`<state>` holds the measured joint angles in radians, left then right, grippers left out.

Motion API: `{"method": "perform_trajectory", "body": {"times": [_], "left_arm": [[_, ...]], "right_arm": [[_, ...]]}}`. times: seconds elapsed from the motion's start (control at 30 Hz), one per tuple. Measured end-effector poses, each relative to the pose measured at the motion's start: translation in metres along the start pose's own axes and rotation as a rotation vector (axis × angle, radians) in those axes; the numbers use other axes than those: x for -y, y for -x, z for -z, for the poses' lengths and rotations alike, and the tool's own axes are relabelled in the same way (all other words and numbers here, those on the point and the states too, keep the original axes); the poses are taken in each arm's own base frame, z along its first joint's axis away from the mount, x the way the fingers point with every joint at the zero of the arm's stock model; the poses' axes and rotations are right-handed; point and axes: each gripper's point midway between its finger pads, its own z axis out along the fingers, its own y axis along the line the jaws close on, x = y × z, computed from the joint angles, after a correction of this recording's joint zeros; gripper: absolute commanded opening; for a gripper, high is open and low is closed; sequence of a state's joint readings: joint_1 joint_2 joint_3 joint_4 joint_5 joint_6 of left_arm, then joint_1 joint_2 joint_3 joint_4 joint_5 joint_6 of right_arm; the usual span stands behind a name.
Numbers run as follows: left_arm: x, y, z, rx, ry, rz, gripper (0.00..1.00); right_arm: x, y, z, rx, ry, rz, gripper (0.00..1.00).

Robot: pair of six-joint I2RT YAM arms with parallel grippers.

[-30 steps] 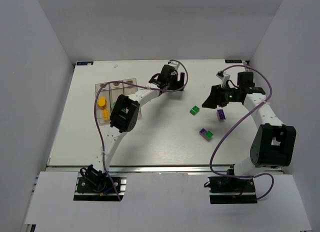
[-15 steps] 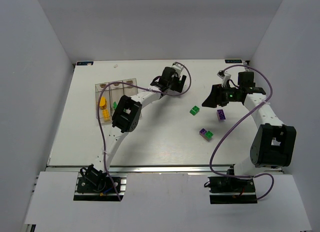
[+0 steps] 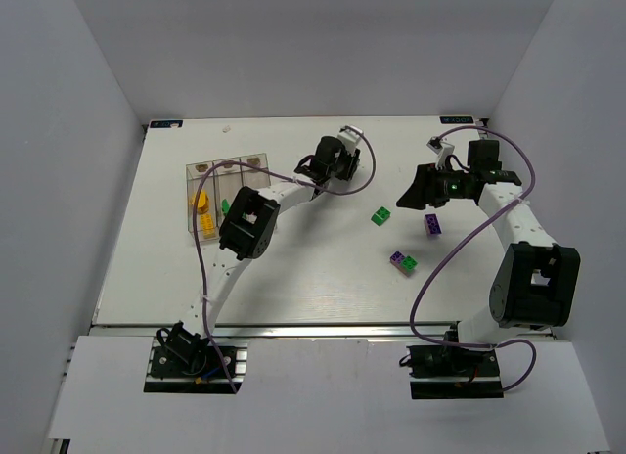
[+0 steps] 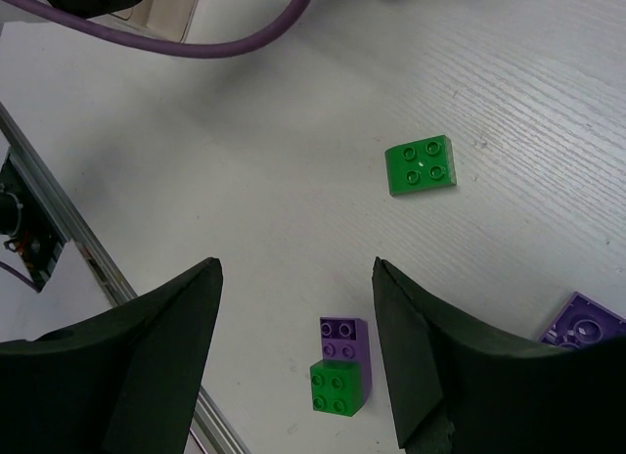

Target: Sort the legos into containers by color

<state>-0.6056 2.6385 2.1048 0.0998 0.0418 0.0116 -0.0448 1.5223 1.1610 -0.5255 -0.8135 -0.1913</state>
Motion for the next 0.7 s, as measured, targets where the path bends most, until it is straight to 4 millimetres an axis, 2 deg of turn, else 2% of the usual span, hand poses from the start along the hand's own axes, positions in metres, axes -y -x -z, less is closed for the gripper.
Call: {"method": "perform_trajectory", "body": {"times": [0.07,0.17,0.27,0.37,0.47,0.5,0.6,0.67,0.7], "left_arm": [[0.002,0.0,0.001,0.008,-0.01,0.018,0.06],[0.006,-0.001,0.007,0.009,-0.021,0.042,0.0],[0.008,-0.002,0.018,-0.001,-0.023,0.072,0.0],[0.008,0.01,0.039,-0.007,-0.016,0.111,0.0],[0.004,0.051,0.075,0.024,0.0,0.158,0.0],[0.001,0.071,0.091,0.044,0.019,0.176,0.0],[-0.017,0.136,0.149,0.103,0.105,0.226,0.0],[-0.036,0.173,0.195,0.135,0.183,0.274,0.0],[-0.047,0.186,0.219,0.144,0.226,0.301,0.0]], "right_arm": [[0.0,0.0,0.0,0.0,-0.001,0.003,0.69],[0.001,-0.004,-0.001,-0.006,-0.002,0.01,0.67],[0.002,-0.014,-0.002,-0.023,-0.004,0.014,0.64],[0.003,-0.023,-0.002,-0.039,-0.012,0.041,0.61],[0.001,-0.029,-0.001,-0.057,-0.016,0.078,0.39],[0.0,-0.03,-0.001,-0.062,-0.017,0.095,0.22],[-0.002,-0.035,-0.003,-0.086,-0.015,0.114,0.02],[-0.006,-0.04,-0.007,-0.111,-0.005,0.118,0.01],[-0.008,-0.042,-0.009,-0.125,-0.001,0.118,0.05]]}}
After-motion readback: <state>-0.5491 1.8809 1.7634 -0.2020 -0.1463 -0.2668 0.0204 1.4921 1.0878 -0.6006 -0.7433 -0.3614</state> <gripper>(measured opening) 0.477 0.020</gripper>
